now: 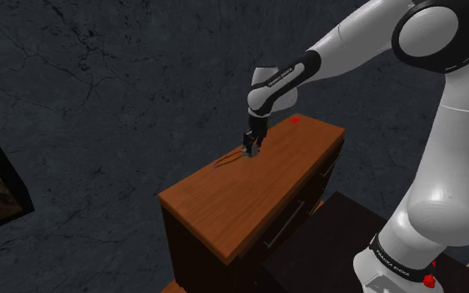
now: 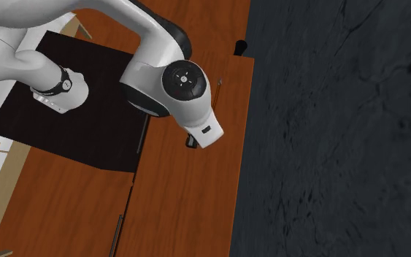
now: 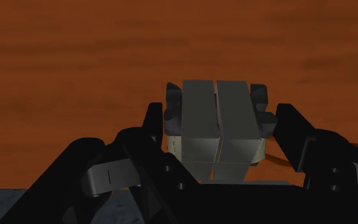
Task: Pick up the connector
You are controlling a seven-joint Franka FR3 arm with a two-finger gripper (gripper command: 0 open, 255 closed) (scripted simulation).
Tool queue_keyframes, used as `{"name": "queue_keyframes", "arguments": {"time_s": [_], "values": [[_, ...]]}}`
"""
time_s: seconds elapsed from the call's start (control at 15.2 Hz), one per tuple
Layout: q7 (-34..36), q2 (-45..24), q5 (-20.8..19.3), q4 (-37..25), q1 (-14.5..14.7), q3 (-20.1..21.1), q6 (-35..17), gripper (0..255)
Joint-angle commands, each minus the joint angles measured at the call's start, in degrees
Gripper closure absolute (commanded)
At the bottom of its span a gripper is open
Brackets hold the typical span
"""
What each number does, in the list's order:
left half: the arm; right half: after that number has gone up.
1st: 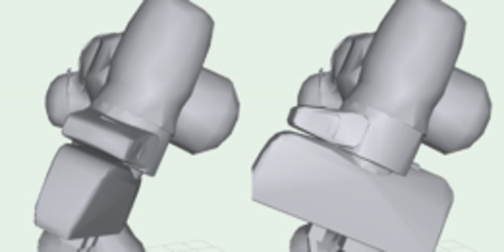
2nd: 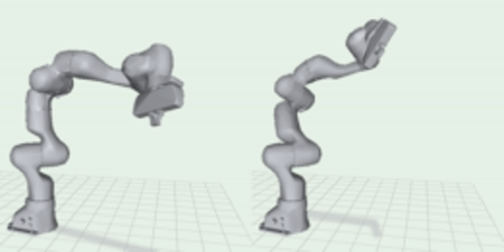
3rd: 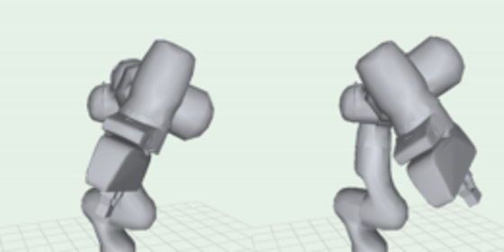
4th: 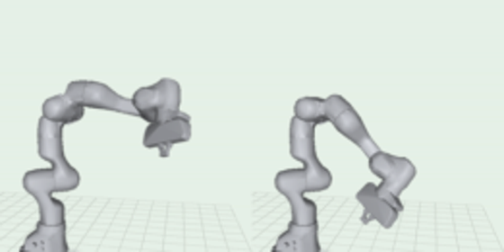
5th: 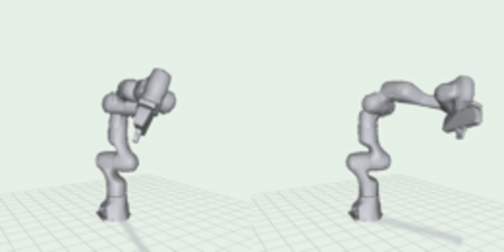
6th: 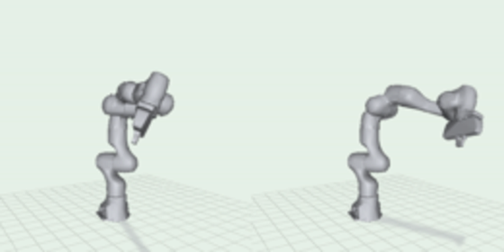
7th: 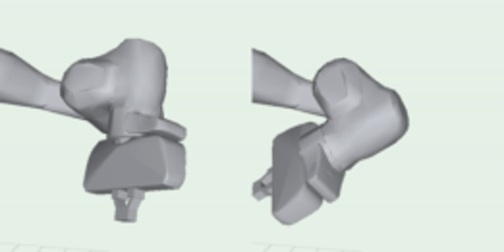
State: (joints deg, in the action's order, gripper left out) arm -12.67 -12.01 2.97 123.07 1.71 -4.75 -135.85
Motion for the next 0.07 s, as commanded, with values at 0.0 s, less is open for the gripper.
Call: {"name": "queue_keyframes", "arguments": {"time_s": [0.0], "values": [[0.09, 0.36, -0.07, -0.03, 0.04, 0.0, 0.4, 255]]}}
